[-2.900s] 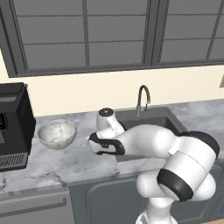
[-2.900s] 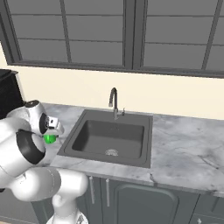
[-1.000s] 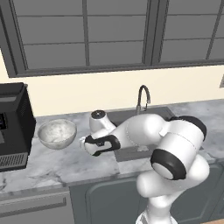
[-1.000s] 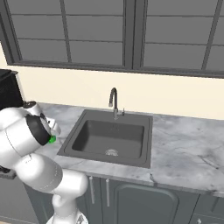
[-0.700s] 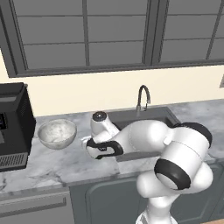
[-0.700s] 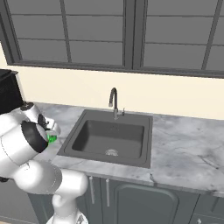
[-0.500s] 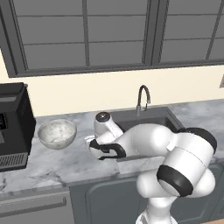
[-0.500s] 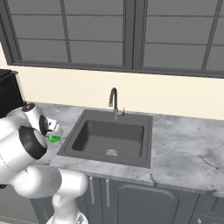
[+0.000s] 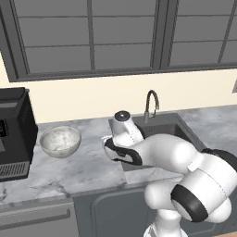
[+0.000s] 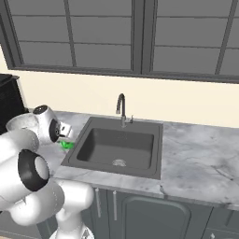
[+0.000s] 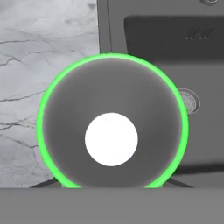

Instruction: Pick the mug and place it in the sink. Pick the bowl and place it in the open cabinet and then close the cabinet.

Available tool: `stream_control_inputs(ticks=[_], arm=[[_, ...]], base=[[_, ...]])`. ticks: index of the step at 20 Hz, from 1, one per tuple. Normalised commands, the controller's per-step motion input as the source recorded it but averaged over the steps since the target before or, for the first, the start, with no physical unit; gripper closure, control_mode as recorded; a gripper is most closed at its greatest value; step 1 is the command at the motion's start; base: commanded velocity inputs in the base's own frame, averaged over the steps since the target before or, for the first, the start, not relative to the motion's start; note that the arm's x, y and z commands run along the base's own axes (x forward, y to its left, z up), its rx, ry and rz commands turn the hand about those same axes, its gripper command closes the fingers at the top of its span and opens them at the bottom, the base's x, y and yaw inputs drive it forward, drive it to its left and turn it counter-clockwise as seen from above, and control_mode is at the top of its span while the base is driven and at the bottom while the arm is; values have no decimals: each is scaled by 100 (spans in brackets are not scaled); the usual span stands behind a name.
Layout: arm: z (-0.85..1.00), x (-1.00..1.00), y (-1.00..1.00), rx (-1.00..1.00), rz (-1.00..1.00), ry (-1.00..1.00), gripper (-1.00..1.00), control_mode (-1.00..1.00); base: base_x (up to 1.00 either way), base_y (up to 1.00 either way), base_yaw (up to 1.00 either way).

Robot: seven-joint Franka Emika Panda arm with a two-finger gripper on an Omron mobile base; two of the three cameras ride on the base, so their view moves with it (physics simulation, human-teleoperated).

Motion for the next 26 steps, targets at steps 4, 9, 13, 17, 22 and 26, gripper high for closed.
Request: stream_control_inputs(ticks=[4, 9, 13, 17, 22, 26], arm=[[1, 33, -63, 0, 0, 1, 100, -100], [0, 49, -48, 0, 0, -1, 100, -100], [0, 41, -62, 0, 0, 0, 100, -100], [-1, 24, -30, -1, 0, 1, 100, -100], [-28, 30, -23, 0, 0, 0, 100, -100], [-32, 31, -46, 0, 0, 5, 100, -100]], base=[[0, 0, 0], [0, 0, 0], [0, 0, 0], [0, 0, 0], [0, 0, 0], [0, 0, 0]])
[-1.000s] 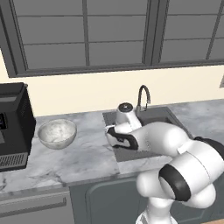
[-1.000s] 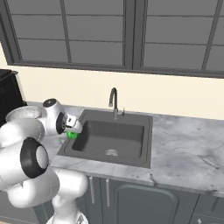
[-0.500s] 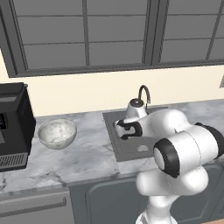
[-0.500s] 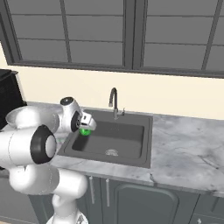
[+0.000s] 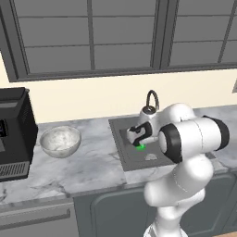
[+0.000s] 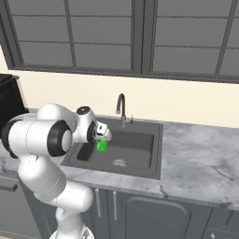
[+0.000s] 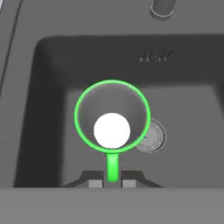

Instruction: Pick the mug and place it in the sink. Pick the bowl and place it in the open cabinet and then close the cabinet.

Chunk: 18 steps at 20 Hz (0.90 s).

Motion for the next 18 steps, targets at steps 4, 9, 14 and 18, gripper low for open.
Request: stream_control_inputs(ticks=[4, 9, 14, 18], arm=[[-46, 34, -37, 0, 0, 7, 100, -100], [-43, 34, -9, 0, 0, 5, 100, -100], [-14, 19, 5, 0, 0, 0, 100, -100], [-3, 11, 8, 0, 0, 0, 100, -100]], base=[[0, 0, 0], [0, 0, 0], [0, 0, 0], [0, 0, 0]])
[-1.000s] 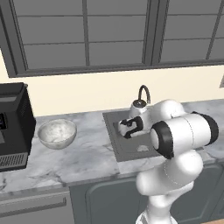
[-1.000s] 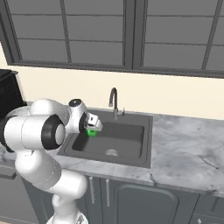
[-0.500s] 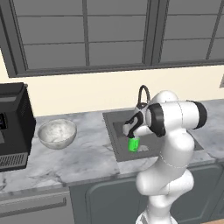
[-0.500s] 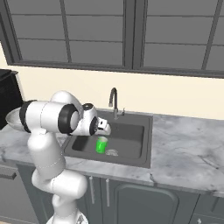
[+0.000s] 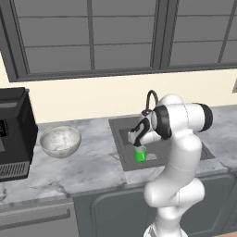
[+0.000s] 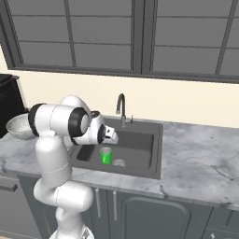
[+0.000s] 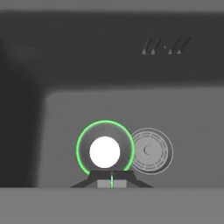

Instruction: Pick the mug and place it in the sink. Pick the bowl and place it in the open cabinet and then close the cabinet.

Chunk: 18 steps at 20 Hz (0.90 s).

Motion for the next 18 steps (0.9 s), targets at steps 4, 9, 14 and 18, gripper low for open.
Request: stream_control_inputs(ticks=[4, 9, 14, 18], arm=[[0, 1, 6, 0, 0, 0, 100, -100], [9, -14, 18, -5, -1, 0, -100, -100], [47, -27, 30, -16, 0, -5, -100, -100], [54, -55, 41, 10, 0, -1, -100, -100]], base=[[0, 0, 0], [0, 0, 0], [0, 0, 0], [0, 0, 0]])
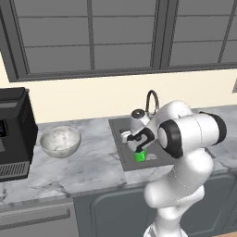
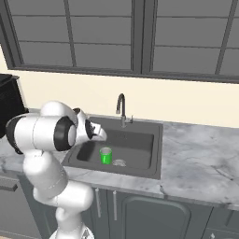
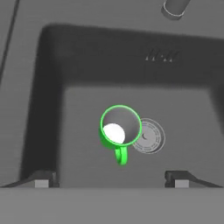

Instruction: Pick the mug and place it in the sink. Pick the bowl and place it in the open cabinet and then close the cabinet.

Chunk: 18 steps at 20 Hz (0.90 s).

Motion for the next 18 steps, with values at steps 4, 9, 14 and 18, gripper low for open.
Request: stream_control_inputs(ticks=[4, 9, 14, 18], arm=[[89, -55, 32, 29, -2, 0, -100, -100], [100, -26, 25, 23, -2, 0, -100, -100], [100, -10, 19, 7, 0, 2, -100, -100], [64, -5, 41, 11, -2, 5, -100, -100]], base=[[0, 0, 0], [0, 0, 0], [0, 0, 0], [0, 0, 0]])
